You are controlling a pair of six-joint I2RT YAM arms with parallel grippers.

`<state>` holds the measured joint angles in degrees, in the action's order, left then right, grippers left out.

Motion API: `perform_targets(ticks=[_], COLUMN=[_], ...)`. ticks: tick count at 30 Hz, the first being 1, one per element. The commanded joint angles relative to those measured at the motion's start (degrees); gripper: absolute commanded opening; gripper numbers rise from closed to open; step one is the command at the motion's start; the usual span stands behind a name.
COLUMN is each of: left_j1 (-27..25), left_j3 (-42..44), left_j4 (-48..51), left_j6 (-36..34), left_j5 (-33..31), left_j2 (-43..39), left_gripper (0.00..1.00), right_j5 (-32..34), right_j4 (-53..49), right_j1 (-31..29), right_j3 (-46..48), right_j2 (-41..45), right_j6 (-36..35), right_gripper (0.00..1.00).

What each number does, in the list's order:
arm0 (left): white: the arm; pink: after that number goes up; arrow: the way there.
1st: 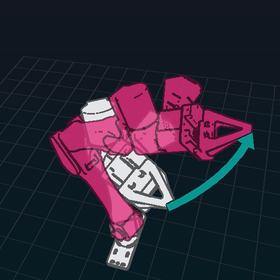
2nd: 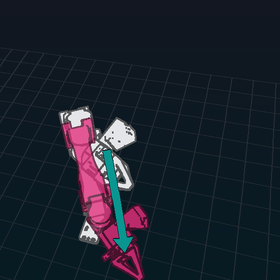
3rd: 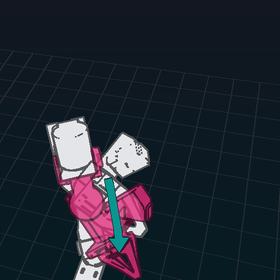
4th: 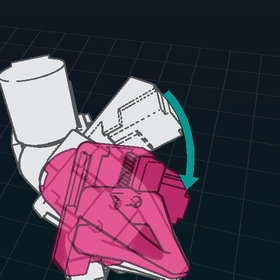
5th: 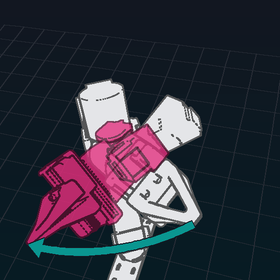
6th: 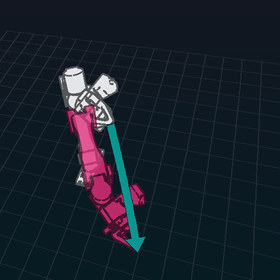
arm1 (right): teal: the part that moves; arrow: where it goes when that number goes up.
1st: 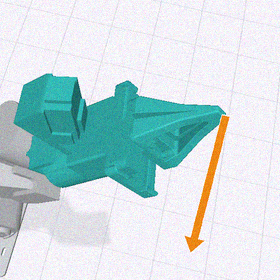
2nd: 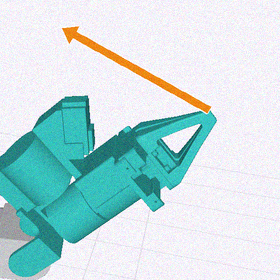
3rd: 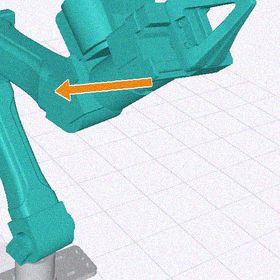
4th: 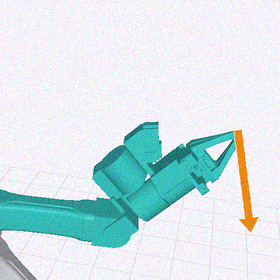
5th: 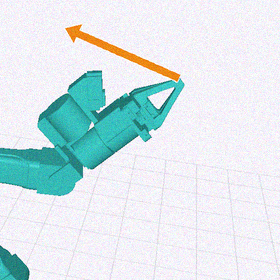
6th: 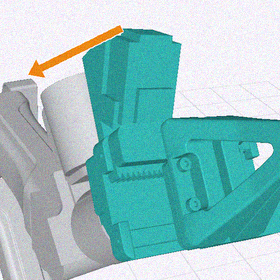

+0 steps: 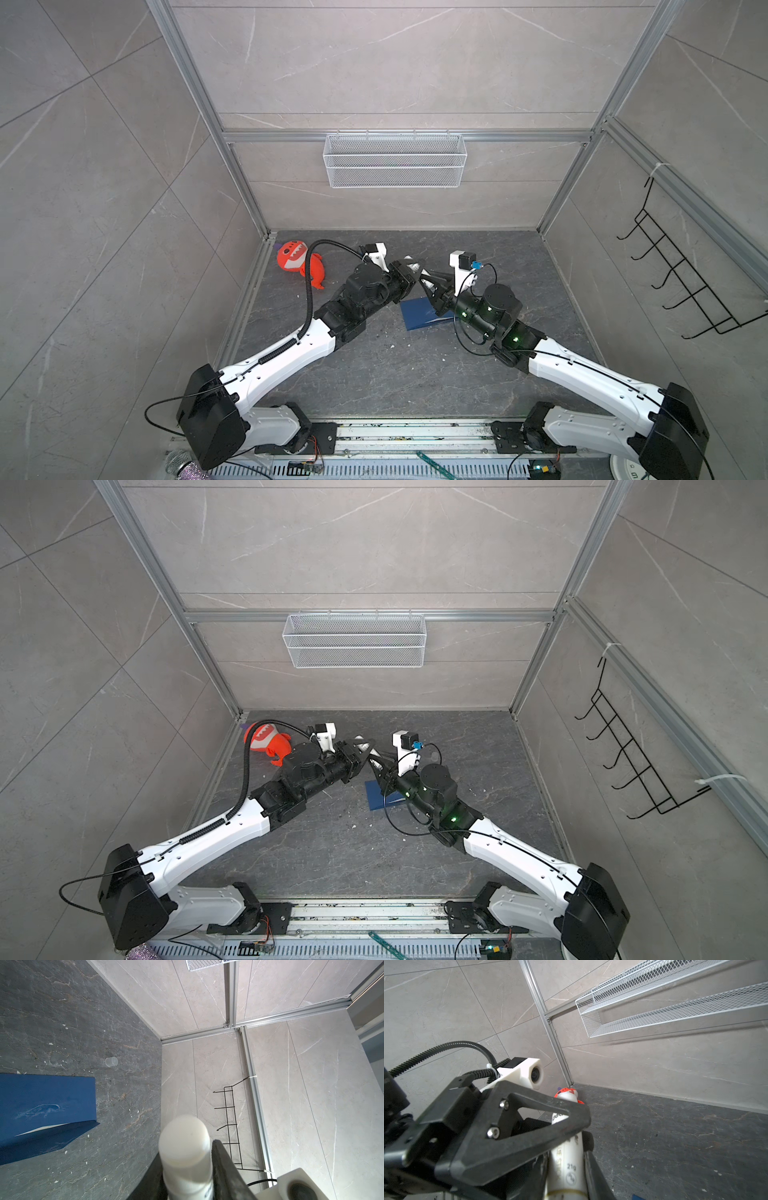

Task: Place the letter into the envelope and seal it

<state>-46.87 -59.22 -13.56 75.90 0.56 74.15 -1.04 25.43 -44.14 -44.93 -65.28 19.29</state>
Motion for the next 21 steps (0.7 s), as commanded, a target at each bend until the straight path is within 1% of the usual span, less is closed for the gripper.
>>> perform_targets(ticks=[1, 8, 10, 12, 13, 14, 15, 16, 17, 18, 20, 21], left_j1=[0.08, 0.12, 0.24, 0.41, 0.51, 0.54, 0.55, 0.53, 0.54, 0.5, 0.51, 0.5], left_j3=[-2.66, -2.0, -1.86, -1.86, -1.9, -1.91, -1.79, -1.64, -1.35, -0.74, 1.15, 2.62], left_j4=[-3.22, -2.08, -1.49, -0.59, 0.19, 1.37, 2.49, 3.57, 4.65, 5.18, 5.29, 5.07], left_j6=[-1.69, -1.96, -2.83, -5.26, -6.77, -9.42, -12.5, -15.33, -19.44, -24.65, -35.39, -40.27], left_j5=[0.79, 0.05, -0.03, -0.19, -0.37, -0.74, -1.38, -2.01, -2.53, -2.34, -0.69, -0.06], left_j2=[-0.06, -0.66, -0.9, -1.57, -1.96, -2.72, -3.52, -4.37, -5.41, -6.61, -9.19, -10.73], left_gripper=[0.27, 0.0, 0.0, 0.0, 0.0, 0.0, 0.0, 0.0, 0.0, 0.0, 0.0, 0.0], right_j5=[-1.54, -0.92, -0.47, 0.51, 0.96, 1.57, 2.52, 3.58, 4.82, 5.58, 6.05, 6.05], right_j4=[-0.26, -1.28, -2.49, -4.48, -5.27, -6.62, -8.67, -10.84, -14.0, -17.15, -22.1, -24.42], right_j1=[-0.31, -0.42, -0.3, -0.4, -0.4, -0.36, -0.31, -0.3, -0.27, -0.33, -0.28, -0.33], right_j3=[-2.07, -2.09, -2.33, -2.69, -2.87, -3.2, -3.82, -4.53, -5.53, -6.42, -7.56, -7.87], right_j2=[-0.33, 0.29, 0.75, 1.86, 2.56, 3.48, 4.44, 5.39, 6.36, 7.38, 9.22, 10.2], right_j6=[-0.92, -0.84, -0.83, -0.59, -0.33, 0.07, 0.74, 1.52, 2.21, 2.65, 2.86, 2.84], right_gripper=[0.0, 0.0, 0.02, 0.1, 0.18, 0.36, 0.51, 0.65, 0.77, 0.87, 0.98, 0.99])
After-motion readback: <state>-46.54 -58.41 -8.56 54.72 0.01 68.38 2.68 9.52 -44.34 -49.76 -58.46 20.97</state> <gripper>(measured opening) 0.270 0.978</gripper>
